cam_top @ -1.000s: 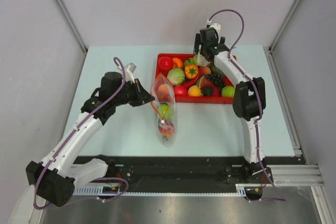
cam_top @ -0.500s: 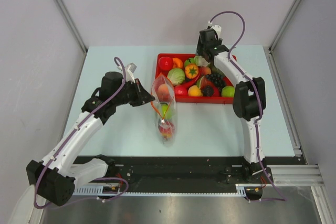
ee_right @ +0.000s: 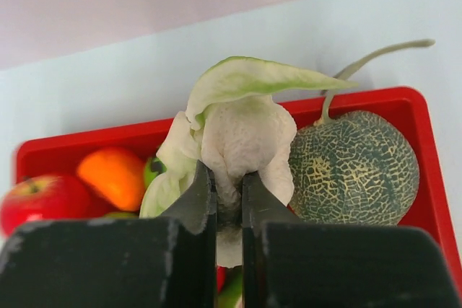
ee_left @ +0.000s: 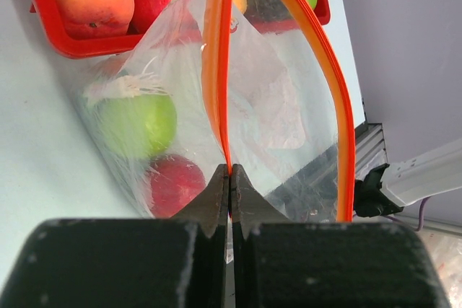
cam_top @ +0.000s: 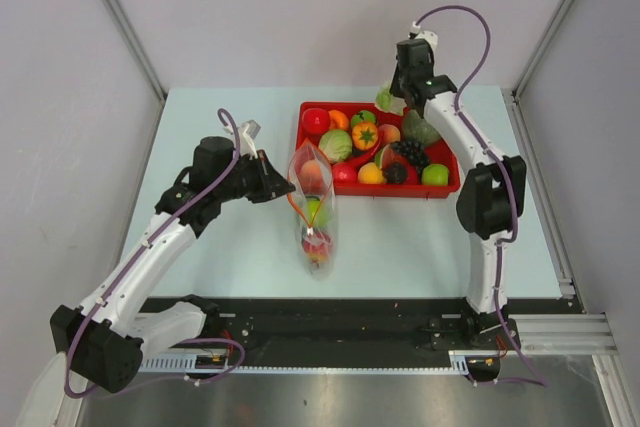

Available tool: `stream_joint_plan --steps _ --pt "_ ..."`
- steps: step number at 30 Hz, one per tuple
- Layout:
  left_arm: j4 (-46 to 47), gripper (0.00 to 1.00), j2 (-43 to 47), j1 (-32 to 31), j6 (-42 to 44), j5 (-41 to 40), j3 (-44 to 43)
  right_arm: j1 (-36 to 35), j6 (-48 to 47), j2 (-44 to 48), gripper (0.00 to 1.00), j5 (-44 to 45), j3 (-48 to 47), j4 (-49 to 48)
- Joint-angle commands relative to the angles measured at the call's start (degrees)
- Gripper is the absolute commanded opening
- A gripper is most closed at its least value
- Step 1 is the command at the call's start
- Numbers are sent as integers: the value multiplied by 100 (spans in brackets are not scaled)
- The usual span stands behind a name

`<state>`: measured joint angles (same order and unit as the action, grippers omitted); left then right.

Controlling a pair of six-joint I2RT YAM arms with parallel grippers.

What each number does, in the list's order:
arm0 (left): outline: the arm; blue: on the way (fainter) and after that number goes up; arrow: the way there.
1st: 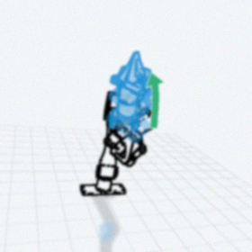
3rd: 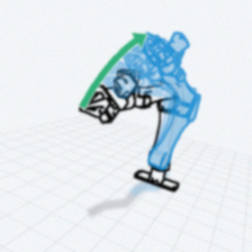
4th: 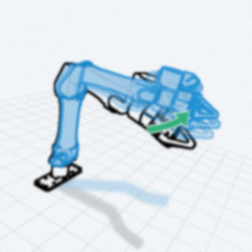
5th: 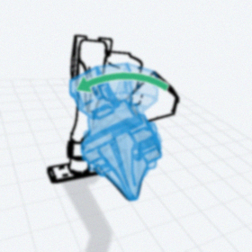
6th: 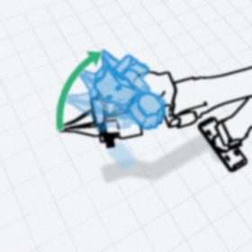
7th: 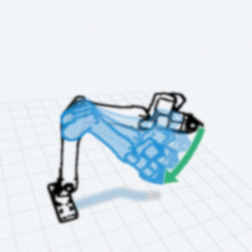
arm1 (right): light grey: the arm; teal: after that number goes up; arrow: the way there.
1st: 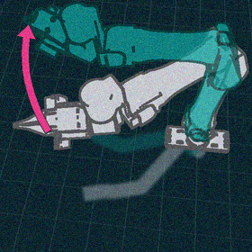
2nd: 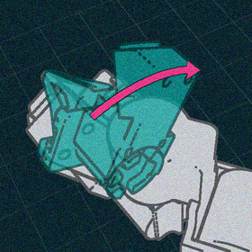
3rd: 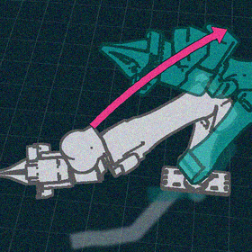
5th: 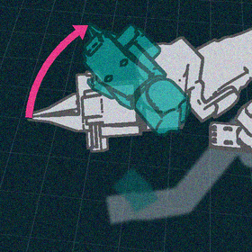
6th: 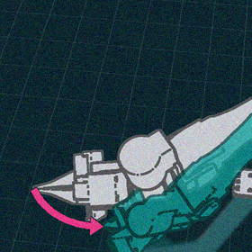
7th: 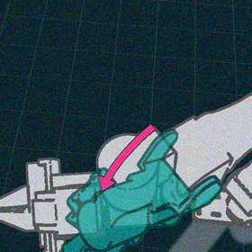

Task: Place the food in the zip-top bag and seal the zipper
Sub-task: Pick up the fake vegetable from the bin, then place the fake vegetable in the zipper food storage bag.

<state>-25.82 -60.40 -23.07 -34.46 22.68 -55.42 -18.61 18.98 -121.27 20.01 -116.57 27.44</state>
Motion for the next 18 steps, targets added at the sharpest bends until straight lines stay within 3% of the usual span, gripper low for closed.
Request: stream_joint_plan --steps 1,6,10,15,18 --pt "183 0 11 -13 97 -26 -118 -2 -61 1199 0 -532 -103 -213" --pt "201 0 -24 -13 97 -62 -127 -370 -342 2492 0 -1489 520 -387" --pt "218 0 -94 -22 88 -53 -206 -1334 -737 3661 0 -1816 1372 -573" --pt "253 0 -138 -31 80 -53 -276 -2664 -959 4787 0 -1283 2322 -547" --pt "262 0 -156 -48 44 -26 -320 -3148 -826 4894 0 -1140 2665 -380"
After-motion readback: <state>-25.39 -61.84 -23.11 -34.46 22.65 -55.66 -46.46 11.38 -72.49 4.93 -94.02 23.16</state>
